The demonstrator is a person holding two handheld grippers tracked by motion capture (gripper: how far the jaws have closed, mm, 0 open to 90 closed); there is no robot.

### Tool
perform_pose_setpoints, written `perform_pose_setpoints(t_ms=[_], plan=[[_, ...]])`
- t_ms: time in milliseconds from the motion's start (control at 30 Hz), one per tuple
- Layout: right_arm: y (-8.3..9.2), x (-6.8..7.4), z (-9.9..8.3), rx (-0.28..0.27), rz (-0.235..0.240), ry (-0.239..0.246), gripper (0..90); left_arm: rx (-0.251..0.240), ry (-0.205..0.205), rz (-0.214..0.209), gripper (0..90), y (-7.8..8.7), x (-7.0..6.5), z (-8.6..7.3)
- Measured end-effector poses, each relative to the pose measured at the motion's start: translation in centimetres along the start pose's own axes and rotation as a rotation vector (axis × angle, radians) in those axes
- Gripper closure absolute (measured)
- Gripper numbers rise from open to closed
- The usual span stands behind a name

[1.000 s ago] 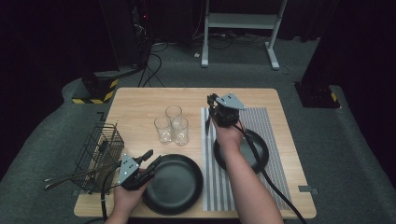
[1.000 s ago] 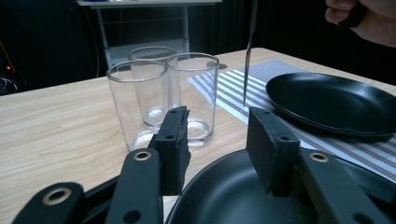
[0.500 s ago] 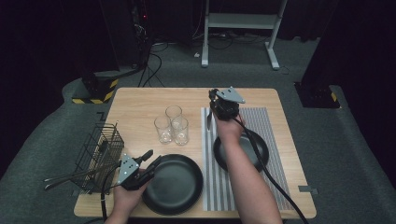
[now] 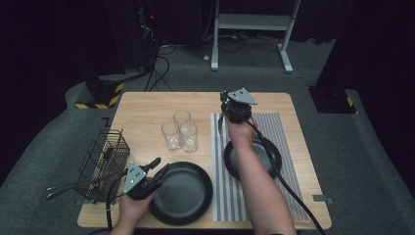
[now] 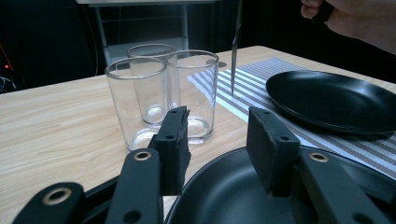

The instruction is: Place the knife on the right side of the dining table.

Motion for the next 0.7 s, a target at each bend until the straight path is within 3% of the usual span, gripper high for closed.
perform_pose_setpoints(t_ms=[433, 700], plan=[[0.07, -0.56, -0.23, 0.001, 0.009, -0.029, 73.4, 0.007, -0.005, -0.002, 58.9, -0.09, -0.14, -0.1], [0.19, -0.64, -0.25, 0.008, 0.014, -0.02, 73.3, 0.014, -0.007, 0.001, 58.9, -0.12, -0.02, -0.3]])
Point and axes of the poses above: each handheld gripper's, and its own axes: y roughly backward along the jaws, z roughly out of its top, x roughly to its left, the point moved 7 cm from there along -y, roughly forward along the jaws, and after that the axes turned 6 degrees about x, right-handed, at the moved point
